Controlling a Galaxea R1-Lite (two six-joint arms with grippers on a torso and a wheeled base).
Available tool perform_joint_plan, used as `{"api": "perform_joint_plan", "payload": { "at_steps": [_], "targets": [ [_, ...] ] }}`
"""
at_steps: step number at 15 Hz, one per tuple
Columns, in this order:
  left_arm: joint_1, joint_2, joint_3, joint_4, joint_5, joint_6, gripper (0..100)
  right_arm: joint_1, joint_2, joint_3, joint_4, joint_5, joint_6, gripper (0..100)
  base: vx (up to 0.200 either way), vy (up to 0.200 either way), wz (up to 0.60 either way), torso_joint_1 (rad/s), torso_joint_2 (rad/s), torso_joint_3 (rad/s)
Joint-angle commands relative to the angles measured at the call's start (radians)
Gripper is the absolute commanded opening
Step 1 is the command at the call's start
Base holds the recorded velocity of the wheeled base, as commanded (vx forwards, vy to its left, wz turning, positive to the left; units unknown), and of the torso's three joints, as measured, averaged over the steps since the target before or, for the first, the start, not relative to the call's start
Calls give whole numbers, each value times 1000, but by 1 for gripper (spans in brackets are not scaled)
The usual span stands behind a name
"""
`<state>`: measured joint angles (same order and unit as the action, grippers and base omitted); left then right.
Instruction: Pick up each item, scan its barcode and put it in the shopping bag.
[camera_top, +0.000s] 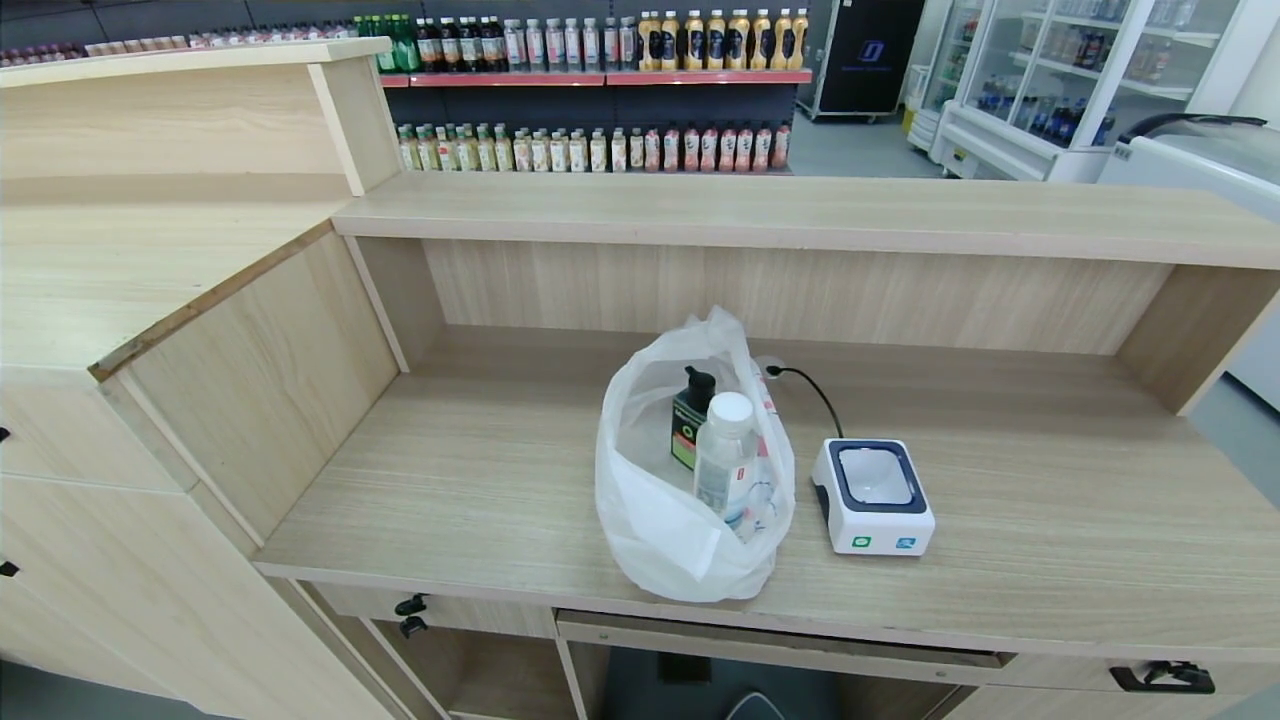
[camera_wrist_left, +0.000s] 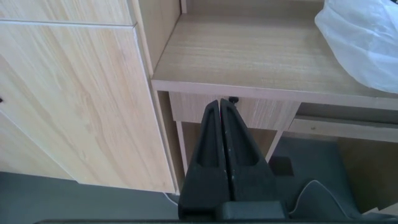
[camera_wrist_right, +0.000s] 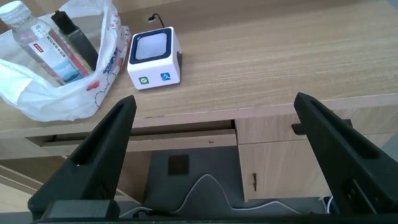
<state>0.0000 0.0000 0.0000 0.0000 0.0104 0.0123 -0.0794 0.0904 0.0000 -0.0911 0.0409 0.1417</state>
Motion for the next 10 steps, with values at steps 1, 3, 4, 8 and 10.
{"api": "perform_joint_plan", "payload": {
  "at_steps": [1,3,4,8,10],
  "targets": [
    [0,0,0,0,0,0,0,0,6,0,-1,1,-1,100,0,0,0,0,0,0],
    [0,0,0,0,0,0,0,0,6,0,-1,1,-1,100,0,0,0,0,0,0],
    [0,0,0,0,0,0,0,0,6,0,-1,1,-1,100,0,0,0,0,0,0],
    [2,0,0,0,0,0,0,0,6,0,-1,1,-1,100,0,0,0,0,0,0],
    [0,0,0,0,0,0,0,0,6,0,-1,1,-2,100,0,0,0,0,0,0]
  ]
}}
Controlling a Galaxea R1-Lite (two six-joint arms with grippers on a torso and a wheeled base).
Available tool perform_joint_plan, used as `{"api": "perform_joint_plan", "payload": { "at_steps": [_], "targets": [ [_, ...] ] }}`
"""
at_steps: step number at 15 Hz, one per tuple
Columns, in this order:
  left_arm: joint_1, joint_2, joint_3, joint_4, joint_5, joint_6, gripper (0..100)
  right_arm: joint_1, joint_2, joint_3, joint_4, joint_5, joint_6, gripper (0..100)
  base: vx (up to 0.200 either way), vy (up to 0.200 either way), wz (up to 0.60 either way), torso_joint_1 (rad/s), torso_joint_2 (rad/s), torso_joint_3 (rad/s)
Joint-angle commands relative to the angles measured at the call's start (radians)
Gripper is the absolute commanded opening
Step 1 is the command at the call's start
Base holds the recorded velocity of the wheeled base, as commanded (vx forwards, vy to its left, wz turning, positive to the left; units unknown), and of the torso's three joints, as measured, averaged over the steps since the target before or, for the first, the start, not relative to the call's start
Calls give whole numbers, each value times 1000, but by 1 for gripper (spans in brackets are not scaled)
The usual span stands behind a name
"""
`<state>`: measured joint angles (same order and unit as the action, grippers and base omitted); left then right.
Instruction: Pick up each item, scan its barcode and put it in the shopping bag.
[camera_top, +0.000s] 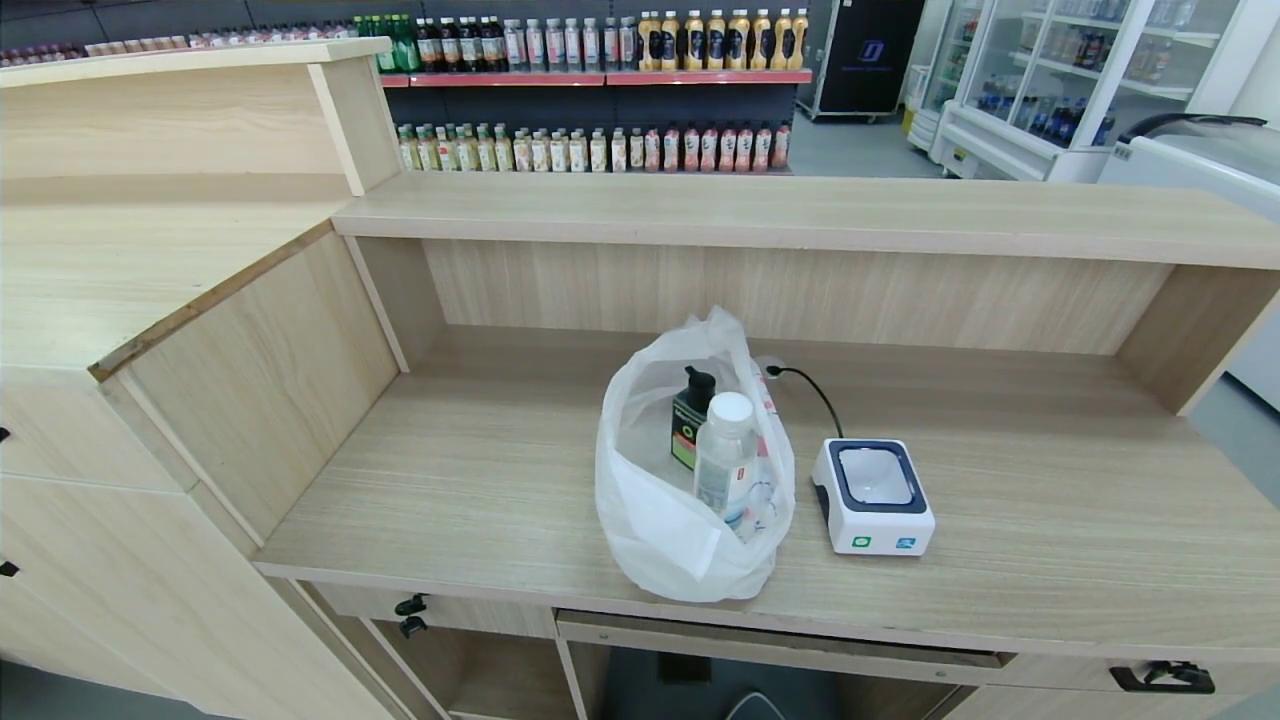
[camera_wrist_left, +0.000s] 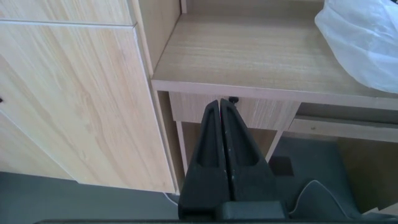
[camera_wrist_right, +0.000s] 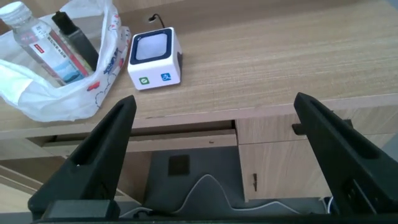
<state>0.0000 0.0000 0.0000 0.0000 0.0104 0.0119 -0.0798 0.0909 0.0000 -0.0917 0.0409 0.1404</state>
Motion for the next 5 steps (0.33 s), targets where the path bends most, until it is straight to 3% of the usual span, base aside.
{"api": "perform_joint_plan", "payload": {
  "at_steps": [1,5],
  "targets": [
    [0,0,0,0,0,0,0,0,6,0,0,1,-1,100,0,0,0,0,0,0],
    [0,0,0,0,0,0,0,0,6,0,0,1,-1,100,0,0,0,0,0,0]
  ]
}}
